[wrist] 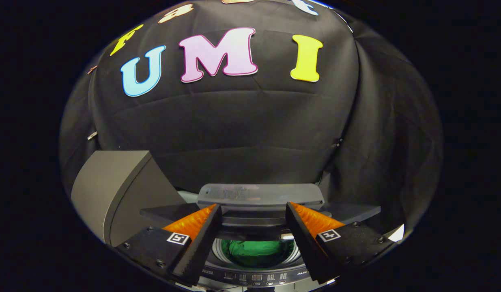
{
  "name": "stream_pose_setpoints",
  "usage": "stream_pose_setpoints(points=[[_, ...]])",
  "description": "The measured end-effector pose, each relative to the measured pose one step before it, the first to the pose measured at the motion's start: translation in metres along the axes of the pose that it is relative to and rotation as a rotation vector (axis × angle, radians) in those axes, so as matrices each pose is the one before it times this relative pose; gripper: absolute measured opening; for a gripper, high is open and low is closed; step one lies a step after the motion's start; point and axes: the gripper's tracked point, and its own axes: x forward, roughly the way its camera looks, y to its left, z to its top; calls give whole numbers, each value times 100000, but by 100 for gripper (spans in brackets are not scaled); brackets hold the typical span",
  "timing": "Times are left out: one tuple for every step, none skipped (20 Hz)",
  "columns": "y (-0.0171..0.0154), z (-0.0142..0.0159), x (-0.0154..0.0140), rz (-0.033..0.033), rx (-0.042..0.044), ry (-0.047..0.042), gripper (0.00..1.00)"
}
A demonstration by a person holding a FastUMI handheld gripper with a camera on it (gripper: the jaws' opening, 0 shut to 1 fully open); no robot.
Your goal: Put the clothes into the washing machine and then close the washing machine lid.
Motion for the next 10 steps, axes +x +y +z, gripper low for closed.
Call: stream_pose_setpoints(points=[[357, -699, -379, 1004, 600, 1346, 98], [-141, -261, -227, -86, 42, -235, 99], [11, -23, -283, -376, -159, -967, 99], [129, 235, -453, -71, 81, -1431, 99], [196, 255, -366, 12, 17, -1444, 99], [79, 281, -185, -73, -391, -1401, 99], [136, 475, -355, -313, -264, -2149, 99], [253, 576, -350, -489, -39, -1945, 99], [408, 718, -539, -179, 292, -2382, 99], [621, 853, -432, -65, 110, -2962, 99]])
